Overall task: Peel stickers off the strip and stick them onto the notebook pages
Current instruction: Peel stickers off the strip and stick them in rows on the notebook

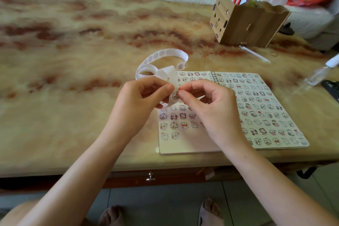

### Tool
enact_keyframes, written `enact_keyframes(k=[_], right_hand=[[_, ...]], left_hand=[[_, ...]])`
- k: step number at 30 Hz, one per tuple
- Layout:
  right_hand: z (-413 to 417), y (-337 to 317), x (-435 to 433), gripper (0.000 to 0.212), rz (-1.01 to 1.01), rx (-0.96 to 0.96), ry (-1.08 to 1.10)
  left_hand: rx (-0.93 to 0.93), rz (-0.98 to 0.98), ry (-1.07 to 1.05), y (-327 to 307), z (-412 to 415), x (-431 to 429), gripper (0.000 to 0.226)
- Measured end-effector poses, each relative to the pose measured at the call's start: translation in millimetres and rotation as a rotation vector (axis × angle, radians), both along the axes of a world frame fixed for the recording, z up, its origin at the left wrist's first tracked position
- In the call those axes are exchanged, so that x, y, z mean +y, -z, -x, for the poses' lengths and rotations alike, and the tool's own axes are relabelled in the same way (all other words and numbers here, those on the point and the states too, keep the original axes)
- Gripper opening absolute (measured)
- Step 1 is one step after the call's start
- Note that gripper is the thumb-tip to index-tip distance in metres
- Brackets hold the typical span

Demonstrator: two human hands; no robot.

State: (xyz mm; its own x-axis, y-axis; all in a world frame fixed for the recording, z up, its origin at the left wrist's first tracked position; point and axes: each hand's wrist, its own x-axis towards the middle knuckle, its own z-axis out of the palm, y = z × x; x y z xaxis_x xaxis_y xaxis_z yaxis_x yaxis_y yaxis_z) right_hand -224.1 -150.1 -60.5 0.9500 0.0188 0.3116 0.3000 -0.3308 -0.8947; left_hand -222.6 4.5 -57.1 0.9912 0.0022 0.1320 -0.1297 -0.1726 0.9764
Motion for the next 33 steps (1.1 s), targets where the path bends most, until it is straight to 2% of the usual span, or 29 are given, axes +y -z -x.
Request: enact_keyframes(k=[8,18,33], right_hand=[[0.1,2.2,0.5,0.006,0.013,-0.054,-0.009],[0.4,11.5,0.4,0.006,0.236,-0.320,0.036],[-0.4,13.2,-0.2,0.005,0.291,-0.342,0.052]], left_hand=[[0.024,0.024,-0.004,-2.1,1.6,-1.6,0.010],[0.091,0.055,-0.023,-4.2,2.7,-2.0,0.016],[0.187,0.084,-0.033,-3.7,1.4,-1.5,0.016]])
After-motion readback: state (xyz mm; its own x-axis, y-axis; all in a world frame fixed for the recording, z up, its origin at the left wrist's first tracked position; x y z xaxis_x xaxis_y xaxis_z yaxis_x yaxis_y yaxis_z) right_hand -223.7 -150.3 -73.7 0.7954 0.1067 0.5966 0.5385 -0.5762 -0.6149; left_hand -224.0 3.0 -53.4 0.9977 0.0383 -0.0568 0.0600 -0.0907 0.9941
